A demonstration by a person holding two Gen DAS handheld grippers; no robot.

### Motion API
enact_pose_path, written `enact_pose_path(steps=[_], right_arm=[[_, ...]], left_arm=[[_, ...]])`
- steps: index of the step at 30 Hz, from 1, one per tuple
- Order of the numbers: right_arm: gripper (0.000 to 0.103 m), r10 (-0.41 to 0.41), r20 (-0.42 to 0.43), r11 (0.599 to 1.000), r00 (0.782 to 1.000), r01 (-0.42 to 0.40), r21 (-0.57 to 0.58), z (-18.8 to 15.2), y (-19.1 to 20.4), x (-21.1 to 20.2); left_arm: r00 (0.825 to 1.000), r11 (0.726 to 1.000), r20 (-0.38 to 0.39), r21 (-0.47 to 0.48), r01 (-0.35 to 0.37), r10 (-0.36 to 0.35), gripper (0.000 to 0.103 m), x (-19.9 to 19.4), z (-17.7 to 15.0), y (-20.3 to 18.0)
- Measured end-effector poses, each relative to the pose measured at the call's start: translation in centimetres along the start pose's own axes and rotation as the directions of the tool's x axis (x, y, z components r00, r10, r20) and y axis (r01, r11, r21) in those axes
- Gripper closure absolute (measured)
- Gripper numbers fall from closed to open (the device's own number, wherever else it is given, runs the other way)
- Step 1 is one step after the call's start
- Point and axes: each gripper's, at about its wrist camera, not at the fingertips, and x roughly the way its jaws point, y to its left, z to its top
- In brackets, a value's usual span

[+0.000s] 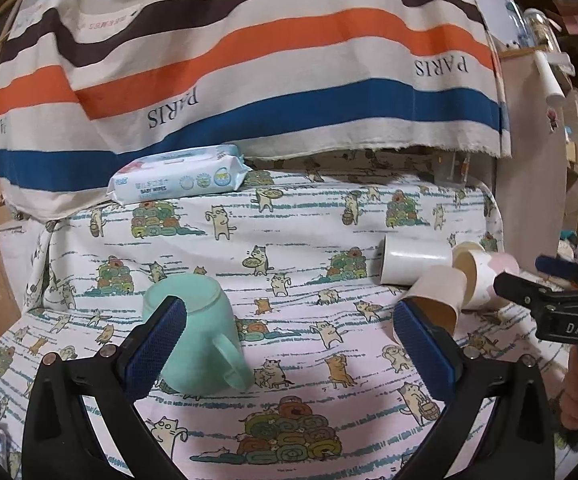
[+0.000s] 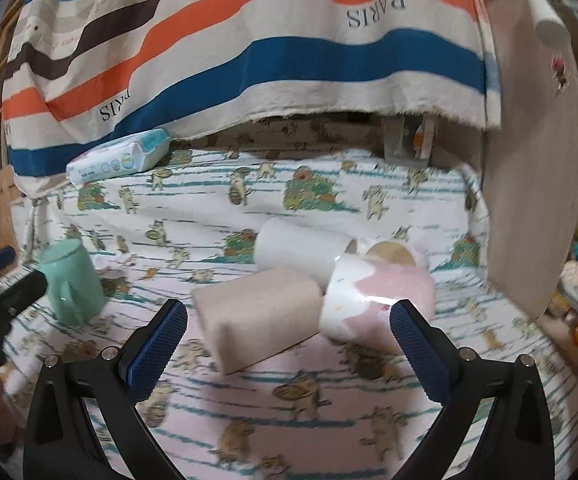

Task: Flip cup upside down
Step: 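Move the right gripper down over the beige cup lying on its side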

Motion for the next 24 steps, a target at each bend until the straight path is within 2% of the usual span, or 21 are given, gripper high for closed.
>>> enact_pose_path(steps=[5,10,14,20,24], right_arm=[[0.001,0.031,-0.034,0.998,0.999,-0.029,0.063,1.8,0.6,-0.2],[0.001,0.126,-0.108,0.964,0.986,-0.096,0.249,4.1,-0.2,0.7],[0.001,0.037,-0.192,0.961,0.981,0.018,0.276,5.7,0.7,2.4],[0.001,-0.067,-0.234,0.939,0.970,0.140,0.313,5.8,1.9,5.2],[0.001,-0.070,-0.361,0.891,0.930,0.222,0.397,5.1,1.0,8.7]], left_arm=[[1.000,0.996,-0.008,-0.083,-0.009,0.009,0.000,0.1,0.3,1.8],[0.998,0.988,-0.054,-0.153,0.003,-0.011,0.000,1.0,0.3,3.3],[0.998,0.988,-0.066,-0.153,-0.024,0.014,0.000,1.4,0.1,3.5],[0.998,0.995,-0.053,-0.091,-0.036,0.031,0.000,1.2,0.0,2.6],[0.997,0.995,-0.058,-0.078,-0.056,0.052,0.000,1.4,-0.1,2.5]])
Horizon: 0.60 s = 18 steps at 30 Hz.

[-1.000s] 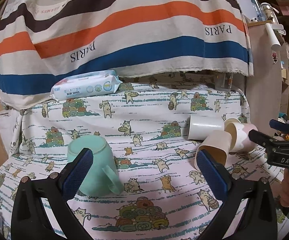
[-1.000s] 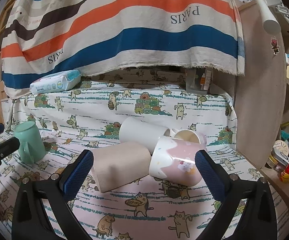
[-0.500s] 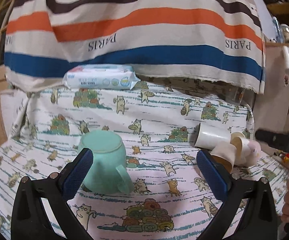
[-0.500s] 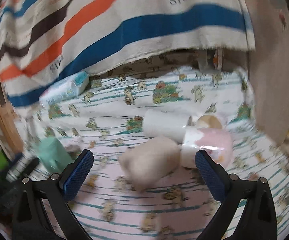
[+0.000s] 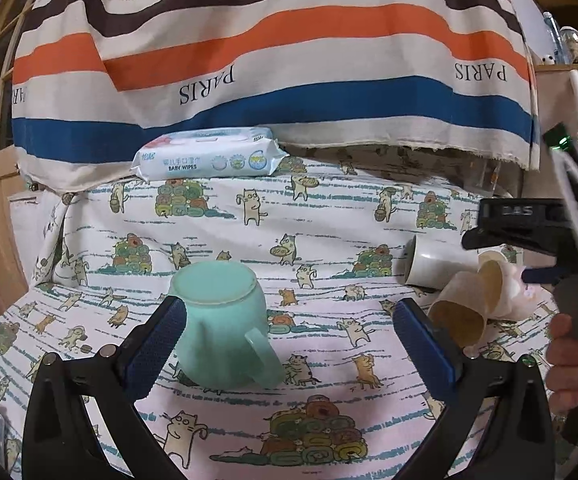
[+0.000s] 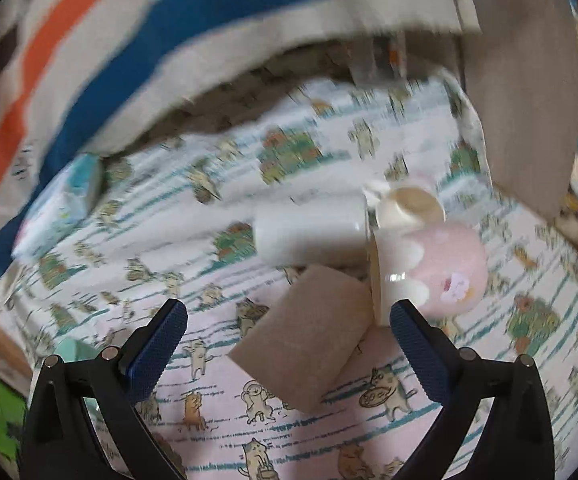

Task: Flip cup upside down
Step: 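Move the right gripper down over the beige cup lying on its side, then close the right gripper around the beige cup and lift it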

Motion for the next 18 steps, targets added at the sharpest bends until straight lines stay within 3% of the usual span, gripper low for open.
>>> enact_pose_path(steps=[4,7,18], right_arm=[[0.001,-0.016,-0.148,0.991,0.989,0.035,0.132,0.4,-1.3,3.4],[0.001,-0.036,-0.246,0.975,0.968,0.089,0.205,0.4,-2.0,5.4],[0.004,-0.087,-0.341,0.970,0.936,0.158,0.186,0.9,-2.5,9.5]], left_arm=[[0.999,1.000,-0.041,-0.027,0.007,-0.008,0.000,0.8,0.0,0.5],[0.999,1.000,-0.049,-0.031,-0.006,0.005,0.000,1.0,-0.1,0.6],[0.998,0.999,-0.061,-0.012,-0.031,0.030,0.000,1.3,-0.3,0.3]])
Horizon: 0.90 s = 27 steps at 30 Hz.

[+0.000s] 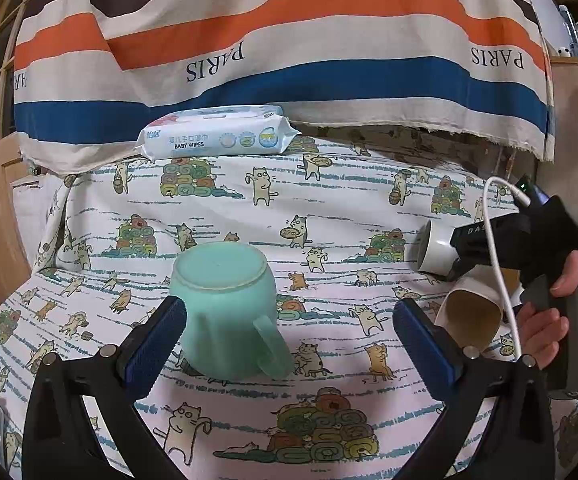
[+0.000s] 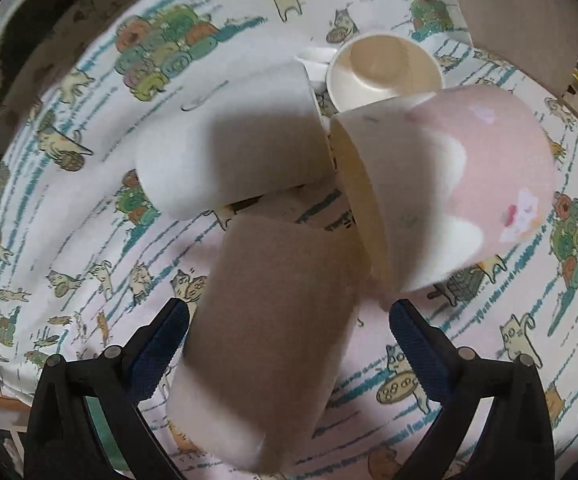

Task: Flip cup upside down
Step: 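Close the right gripper around the beige cup and lift it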

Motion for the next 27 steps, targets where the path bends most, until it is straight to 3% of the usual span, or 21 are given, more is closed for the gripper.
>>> enact_pose_path(steps=[13,21,27], right_arm=[[0.024,0.025,-0.030,0.978,0.999,-0.031,-0.204,-1.1,2.5,0.5],[0.025,0.070,0.001,0.928,0.998,-0.065,-0.367,-2.6,3.5,-2.3],[0.025,0.137,-0.070,0.882,0.988,-0.154,-0.444,-4.3,4.1,-3.8]], left_arm=[[1.000,1.000,0.009,0.008,0.018,-0.018,0.000,-0.3,0.0,-0.2],[0.997,1.000,0.076,0.022,0.009,-0.011,0.000,-1.6,0.2,-0.5],[0.996,0.999,0.090,0.030,0.012,-0.014,0.000,-1.9,0.3,-0.6]])
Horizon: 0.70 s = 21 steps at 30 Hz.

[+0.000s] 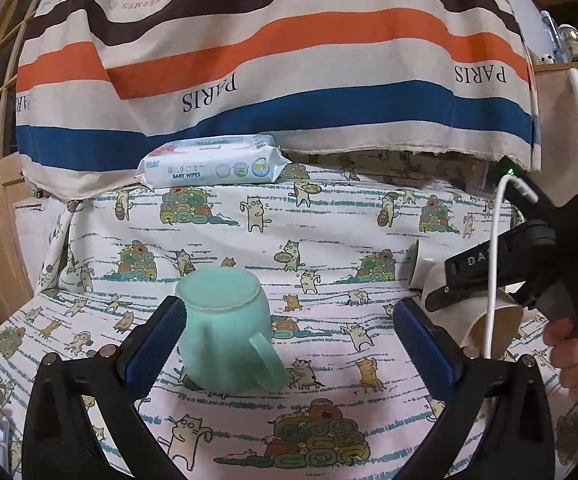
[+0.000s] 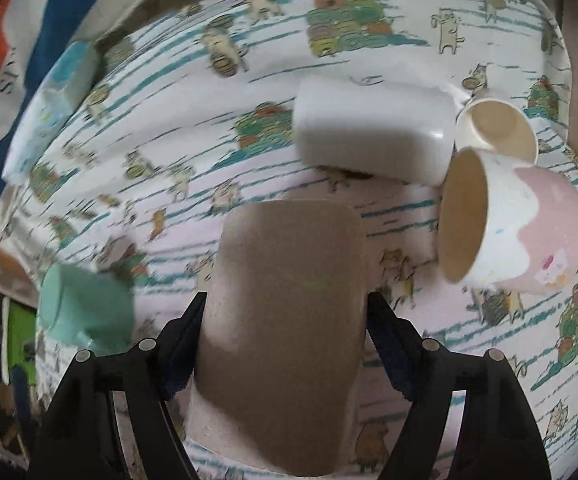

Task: Flip cup upside down
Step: 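Close the right gripper around the beige cup and lift it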

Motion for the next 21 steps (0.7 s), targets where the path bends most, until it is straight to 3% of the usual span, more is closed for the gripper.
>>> enact_pose_path(steps=[9,15,21], right_arm=[[0.029,0.018,-0.045,0.999,0.999,-0.020,-0.044,-2.7,-0.8,-0.5],[0.029,0.037,-0.032,0.998,0.999,-0.038,-0.041,-3.8,-0.8,-0.8],[0.029,0.095,-0.076,0.995,0.993,-0.095,-0.002,-4.6,-0.7,0.1]], left_arm=[[1.000,1.000,0.001,0.014,-0.003,0.003,0.000,0.0,-0.1,-0.3],[1.000,1.000,0.011,0.028,-0.009,0.009,0.000,-0.2,-0.2,-0.5],[1.000,1.000,0.003,0.029,-0.006,0.006,0.000,-0.2,-0.2,-0.5]])
